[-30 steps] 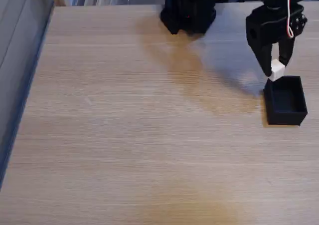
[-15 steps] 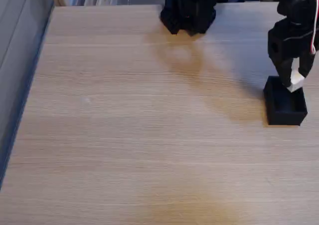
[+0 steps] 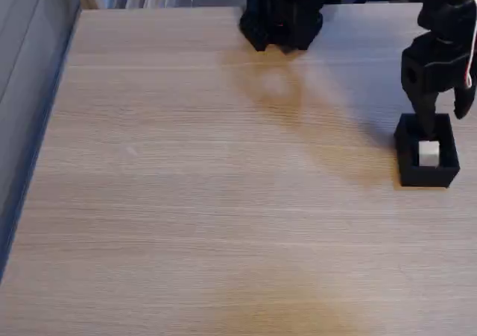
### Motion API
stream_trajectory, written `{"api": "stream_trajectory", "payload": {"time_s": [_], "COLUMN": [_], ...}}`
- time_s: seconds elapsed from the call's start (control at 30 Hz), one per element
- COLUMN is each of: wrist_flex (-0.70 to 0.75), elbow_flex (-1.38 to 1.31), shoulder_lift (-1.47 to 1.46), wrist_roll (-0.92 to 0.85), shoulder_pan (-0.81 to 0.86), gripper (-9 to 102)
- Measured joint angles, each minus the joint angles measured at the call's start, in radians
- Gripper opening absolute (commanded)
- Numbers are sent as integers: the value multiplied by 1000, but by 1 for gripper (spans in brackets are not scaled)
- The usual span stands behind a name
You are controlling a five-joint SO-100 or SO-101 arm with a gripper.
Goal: Pick a white block and place it in the black box.
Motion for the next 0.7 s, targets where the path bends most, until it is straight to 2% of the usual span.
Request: {"api": "stream_trajectory", "payload": {"time_s": [0.03, 0.1, 0.17, 0.37, 0.7], "wrist_flex": [2, 12, 26, 25, -183], "elbow_flex": [0, 0, 0, 92, 592], "shoulder_lift": [0, 0, 5, 130, 560], "wrist_roll": [0, 0, 0, 12, -192], "shoulder_pan": [0, 0, 11, 60, 195], "gripper": [20, 8, 4, 0, 0]}}
